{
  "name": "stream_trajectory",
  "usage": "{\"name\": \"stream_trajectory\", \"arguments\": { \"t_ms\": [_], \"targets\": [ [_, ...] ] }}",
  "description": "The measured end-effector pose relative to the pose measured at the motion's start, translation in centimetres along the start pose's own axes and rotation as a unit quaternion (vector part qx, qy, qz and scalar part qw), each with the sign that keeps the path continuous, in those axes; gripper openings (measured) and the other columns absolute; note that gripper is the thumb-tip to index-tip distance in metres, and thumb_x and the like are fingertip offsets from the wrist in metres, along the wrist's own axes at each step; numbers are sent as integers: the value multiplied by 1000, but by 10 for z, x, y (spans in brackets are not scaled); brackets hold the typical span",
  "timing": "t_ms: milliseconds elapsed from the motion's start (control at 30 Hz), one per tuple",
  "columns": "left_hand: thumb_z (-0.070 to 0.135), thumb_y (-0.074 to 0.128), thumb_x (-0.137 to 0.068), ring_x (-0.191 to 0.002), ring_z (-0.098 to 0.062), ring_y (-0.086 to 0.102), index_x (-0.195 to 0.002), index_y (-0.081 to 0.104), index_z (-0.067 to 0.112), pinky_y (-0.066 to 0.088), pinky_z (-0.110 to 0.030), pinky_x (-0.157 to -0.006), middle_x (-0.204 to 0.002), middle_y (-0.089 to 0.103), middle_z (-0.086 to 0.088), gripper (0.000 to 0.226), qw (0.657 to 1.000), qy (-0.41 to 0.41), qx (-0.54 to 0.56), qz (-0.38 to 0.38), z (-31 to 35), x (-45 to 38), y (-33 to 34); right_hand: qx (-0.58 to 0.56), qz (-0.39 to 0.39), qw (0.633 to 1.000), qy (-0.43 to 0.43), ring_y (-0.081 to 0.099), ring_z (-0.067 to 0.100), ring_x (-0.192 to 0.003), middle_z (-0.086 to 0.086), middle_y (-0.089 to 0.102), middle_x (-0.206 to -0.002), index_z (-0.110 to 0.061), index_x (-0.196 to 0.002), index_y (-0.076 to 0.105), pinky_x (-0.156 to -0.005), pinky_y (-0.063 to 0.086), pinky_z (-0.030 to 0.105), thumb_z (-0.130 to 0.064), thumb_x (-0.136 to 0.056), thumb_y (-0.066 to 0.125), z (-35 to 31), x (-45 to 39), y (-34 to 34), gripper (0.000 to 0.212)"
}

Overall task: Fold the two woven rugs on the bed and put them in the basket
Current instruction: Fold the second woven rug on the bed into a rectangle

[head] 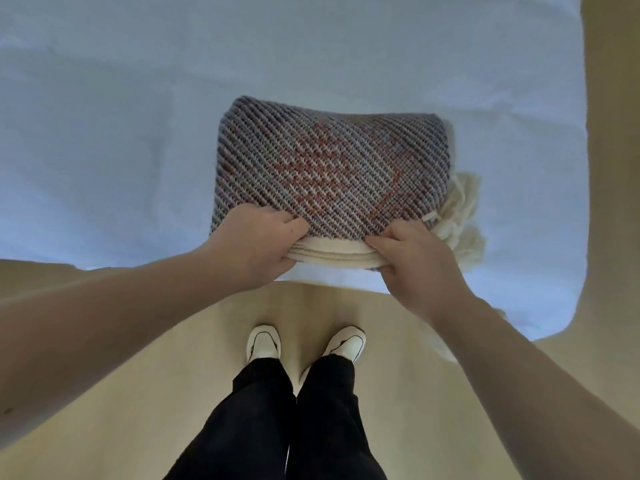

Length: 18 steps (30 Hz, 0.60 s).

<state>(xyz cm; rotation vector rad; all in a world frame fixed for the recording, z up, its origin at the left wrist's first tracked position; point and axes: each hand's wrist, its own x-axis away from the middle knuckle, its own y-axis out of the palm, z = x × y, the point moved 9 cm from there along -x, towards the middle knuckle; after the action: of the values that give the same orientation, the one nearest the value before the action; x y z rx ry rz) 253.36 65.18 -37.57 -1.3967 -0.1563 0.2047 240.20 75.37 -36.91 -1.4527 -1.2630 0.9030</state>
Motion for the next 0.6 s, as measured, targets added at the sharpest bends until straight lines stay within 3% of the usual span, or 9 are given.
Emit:
{"name": "stream_trajectory", "arguments": {
  "t_ms": [67,167,233,333,500,600],
  "targets": [
    [43,42,-78,-59,-26,61,-83,63,17,46,-34,-50,-69,63,0,34,1000,-13,23,-4,-1,1,8,8,4,1000,9,58,33,-79,4,61,-83,-13,-99,75,-61,48,35,-3,-64,78,0,2,2,37],
    [48,44,-82,-58,-24,61,-79,64,19,45,-31,-50,-66,60,4,35,999,-15,38,8,0,4,13,18,5,1000,15,57,33,-80,5,60,-83,-12,-95,74,-67,49,37,-10,-69,73,-1,3,9,27],
    [50,50,-88,-60,-22,58,-76,55,21,44,-30,-52,-63,51,11,31,998,-24,55,8,-2,3,14,23,1,999,25,57,33,-80,5,59,-82,-12,-93,74,-68,47,37,-12,-69,73,1,2,15,24],
    [52,52,-95,-68,-15,43,-79,36,31,35,-30,-62,-63,33,17,31,992,-53,92,-62,-8,1,26,38,-13,998,38,58,32,-79,4,60,-81,-14,-92,74,-68,45,36,-16,-70,75,5,2,27,22],
    [51,45,-96,-79,-14,54,-90,50,28,45,-32,-70,-79,51,14,24,982,-81,89,-146,-12,1,47,31,-83,994,57,61,32,-86,4,65,-86,-19,-105,74,-77,45,39,-37,-78,74,11,8,47,33],
    [37,47,-95,-87,-22,64,-112,66,21,52,-33,-68,-92,67,4,30,995,-60,71,-33,-9,-7,28,11,-20,998,58,61,27,-84,-1,67,-85,-20,-105,73,-77,45,37,-56,-81,55,11,-4,29,47]
  ]
}}
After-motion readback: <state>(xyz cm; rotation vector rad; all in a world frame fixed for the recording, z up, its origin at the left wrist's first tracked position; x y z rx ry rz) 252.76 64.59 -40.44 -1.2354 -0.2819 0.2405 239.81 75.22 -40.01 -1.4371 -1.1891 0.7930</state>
